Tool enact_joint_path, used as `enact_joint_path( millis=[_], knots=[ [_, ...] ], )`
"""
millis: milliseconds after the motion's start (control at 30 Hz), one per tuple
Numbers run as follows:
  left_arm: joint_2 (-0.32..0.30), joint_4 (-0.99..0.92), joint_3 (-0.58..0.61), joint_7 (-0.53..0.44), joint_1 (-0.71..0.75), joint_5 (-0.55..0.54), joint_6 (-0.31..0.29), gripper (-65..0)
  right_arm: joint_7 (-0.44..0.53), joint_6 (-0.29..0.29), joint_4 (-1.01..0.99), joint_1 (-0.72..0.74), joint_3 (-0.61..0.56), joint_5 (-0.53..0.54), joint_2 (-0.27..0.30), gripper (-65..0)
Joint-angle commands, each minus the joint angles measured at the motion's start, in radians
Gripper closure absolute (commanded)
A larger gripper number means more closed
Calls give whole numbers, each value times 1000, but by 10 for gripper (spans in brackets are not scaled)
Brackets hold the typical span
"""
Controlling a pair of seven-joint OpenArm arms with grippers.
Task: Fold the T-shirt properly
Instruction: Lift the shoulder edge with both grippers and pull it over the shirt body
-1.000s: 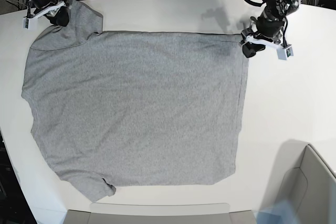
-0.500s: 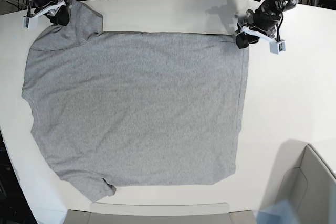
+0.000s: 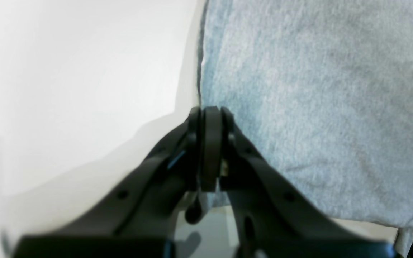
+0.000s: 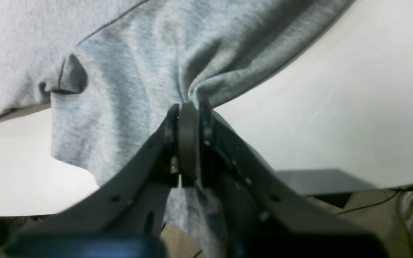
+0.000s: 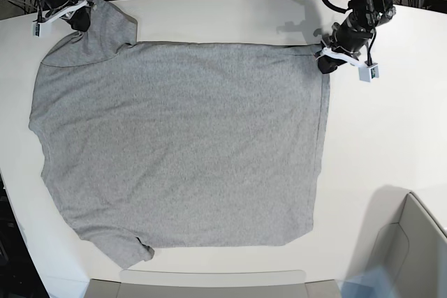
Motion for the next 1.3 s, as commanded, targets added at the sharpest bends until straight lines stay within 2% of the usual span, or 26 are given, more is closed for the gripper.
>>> enact_joint_path(
  millis=[0, 167, 300, 400, 533, 667, 833, 967, 1133, 1267],
  knots=[
    [-4, 3, -3, 25, 12, 23, 14, 0, -10, 5, 25, -14, 12, -9, 11, 0],
    [-5, 122, -12, 24, 79, 23, 14, 0, -10, 5, 163, -44, 53, -9, -1, 0],
    [1, 258, -80, 25, 119, 23, 14, 0, -12, 5, 263, -49, 107, -9, -29, 0],
    [1, 296, -101, 71, 111, 23, 14, 0, -12, 5, 317, -49, 133, -9, -33, 0],
    [2, 300, -139, 131, 74, 23, 14, 0, -12, 5, 331, -43, 147, -9, -20, 0],
    [2, 300, -141, 139, 24, 23, 18, 0, -21, 5, 329, -6, 139, -9, 2, 0],
    [2, 295, -141, 174, -47, 25, 21, 0, -151, 5, 328, 108, 147, -18, 3, 0],
    [2, 286, -141, 186, -93, 28, 23, 0, -217, 5, 328, 194, 139, -95, 3, 0],
    [2, 174, -141, 186, -156, 28, 23, 0, -237, 5, 323, 279, 137, -164, 5, 0],
    [2, 125, -141, 186, -203, 28, 23, 0, -243, 5, 262, 345, 111, -199, 57, 0]
  ],
)
